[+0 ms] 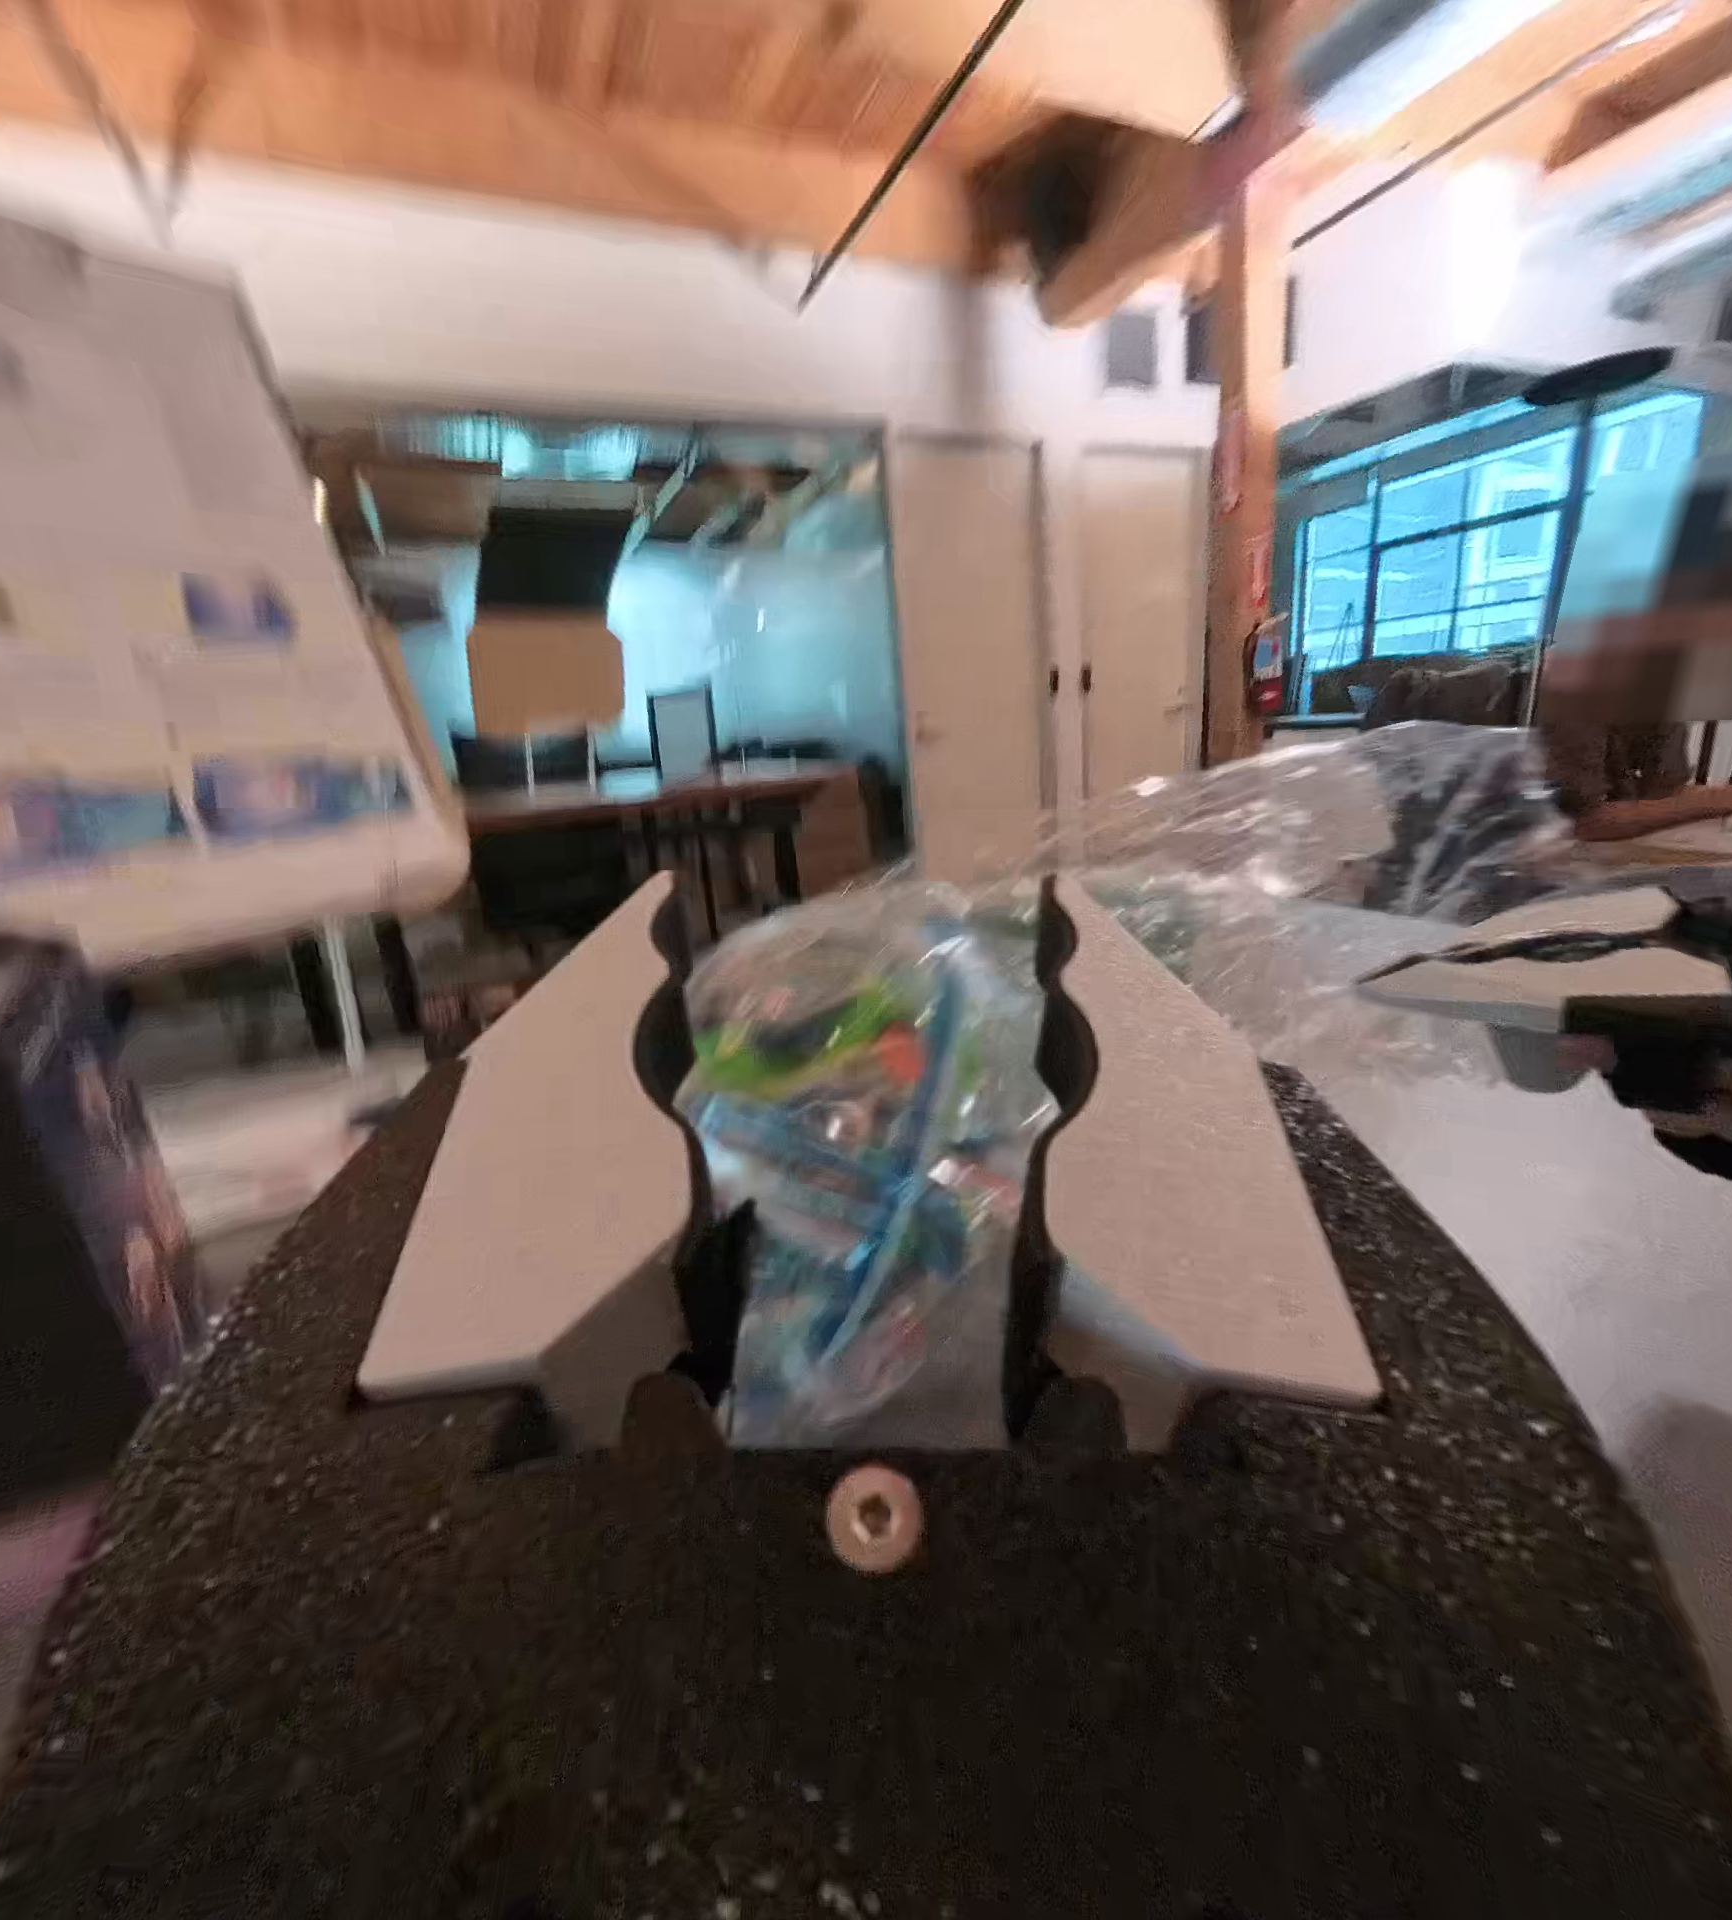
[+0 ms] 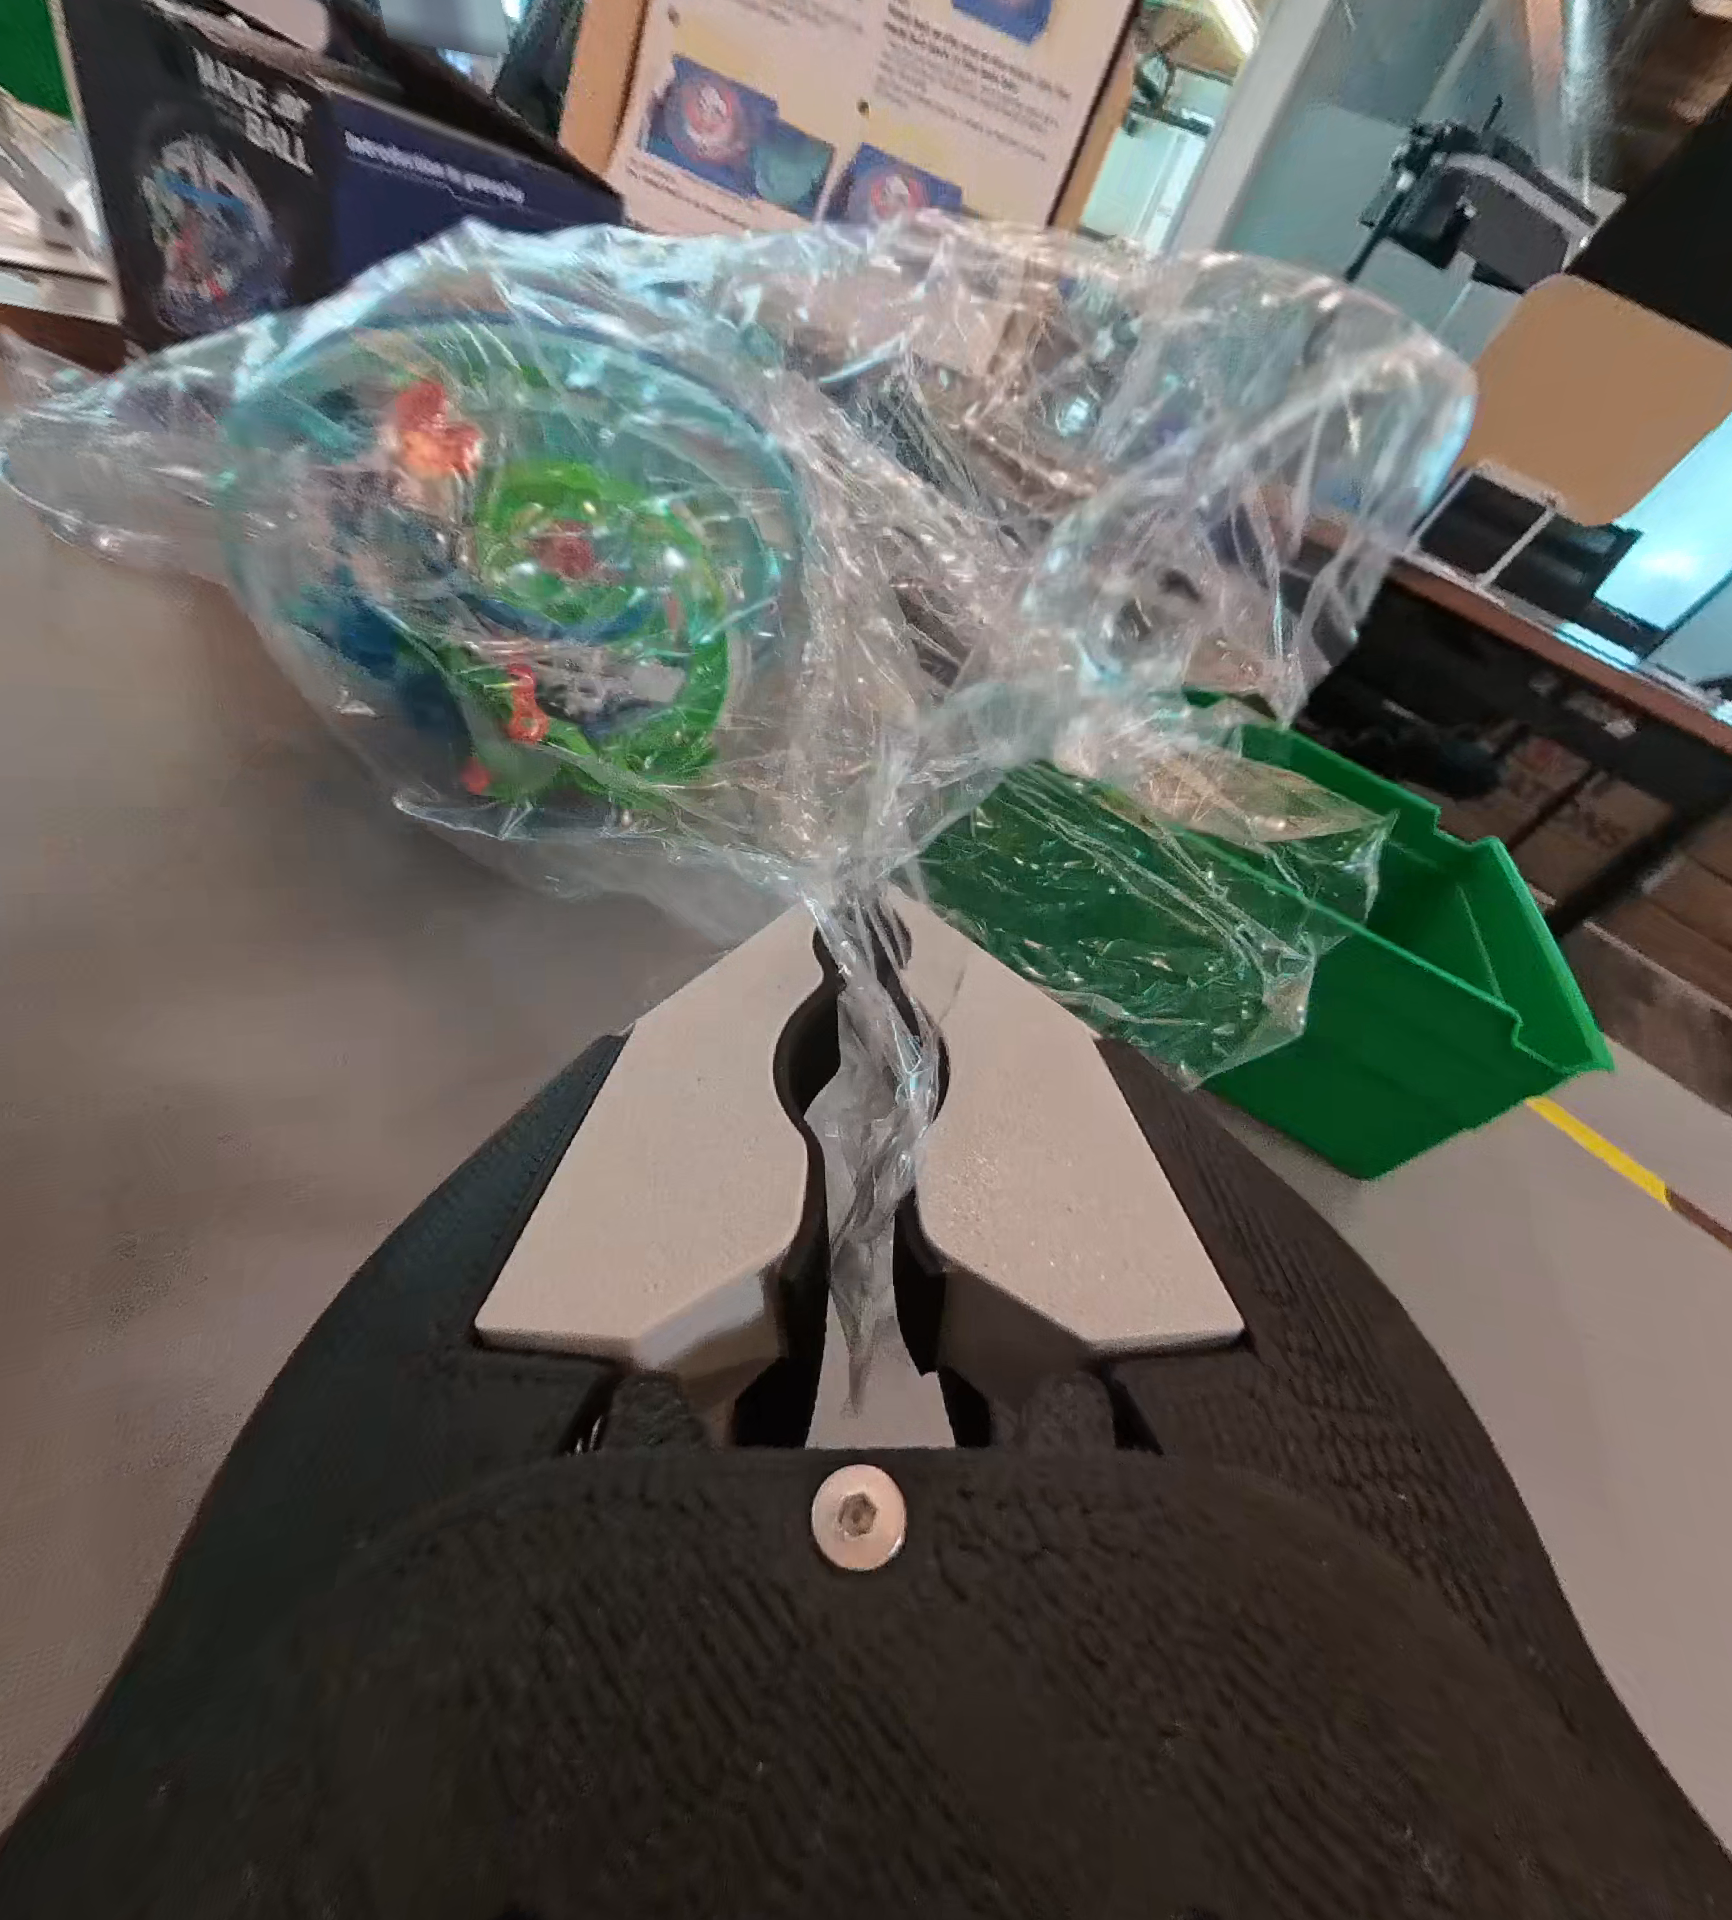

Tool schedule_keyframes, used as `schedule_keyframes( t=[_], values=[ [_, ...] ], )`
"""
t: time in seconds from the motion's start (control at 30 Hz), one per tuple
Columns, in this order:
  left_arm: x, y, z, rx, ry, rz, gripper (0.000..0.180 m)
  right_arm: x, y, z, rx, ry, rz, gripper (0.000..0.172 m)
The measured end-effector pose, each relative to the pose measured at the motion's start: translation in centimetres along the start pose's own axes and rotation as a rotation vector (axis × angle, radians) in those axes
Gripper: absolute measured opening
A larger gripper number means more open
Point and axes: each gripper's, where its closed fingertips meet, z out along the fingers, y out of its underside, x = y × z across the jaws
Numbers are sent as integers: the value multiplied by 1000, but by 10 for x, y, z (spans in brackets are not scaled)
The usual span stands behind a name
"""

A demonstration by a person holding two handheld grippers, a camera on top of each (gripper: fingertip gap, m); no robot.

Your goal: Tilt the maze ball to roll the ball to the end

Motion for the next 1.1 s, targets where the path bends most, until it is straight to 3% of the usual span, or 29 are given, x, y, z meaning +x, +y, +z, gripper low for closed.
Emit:
schedule_keyframes(
  t=[0.17, 0.33, 0.43, 0.5, 0.57, 0.73, 0.83, 0.97, 1.1],
  values=[
    [-46, 80, 12, -278, 10, -367, 92, 14, 20, 3, -36, 25, 12, 0],
    [-39, 132, 20, -507, 41, -523, 117, 29, 33, 4, -61, 61, 47, 0],
    [-26, 145, 24, -567, 108, -639, 115, 36, 43, 3, -79, 70, 74, 0],
    [-23, 143, 28, -537, 147, -711, 99, 37, 46, 2, -82, 63, 87, 0],
    [-23, 142, 30, -514, 173, -761, 82, 37, 46, 0, -72, 36, 102, 11],
    [-31, 137, 31, -438, 193, -827, 46, 47, 32, -18, 29, -103, 283, 69],
    [-37, 137, 31, -411, 187, -845, 39, 72, 9, -33, 153, -73, 333, 95],
    [-36, 140, 32, -402, 206, -865, 24, 75, -31, -28, 228, -128, 256, 114],
    [-32, 143, 35, -411, 208, -854, 0, 53, -25, 24, 28, -290, 166, 116]
  ],
)
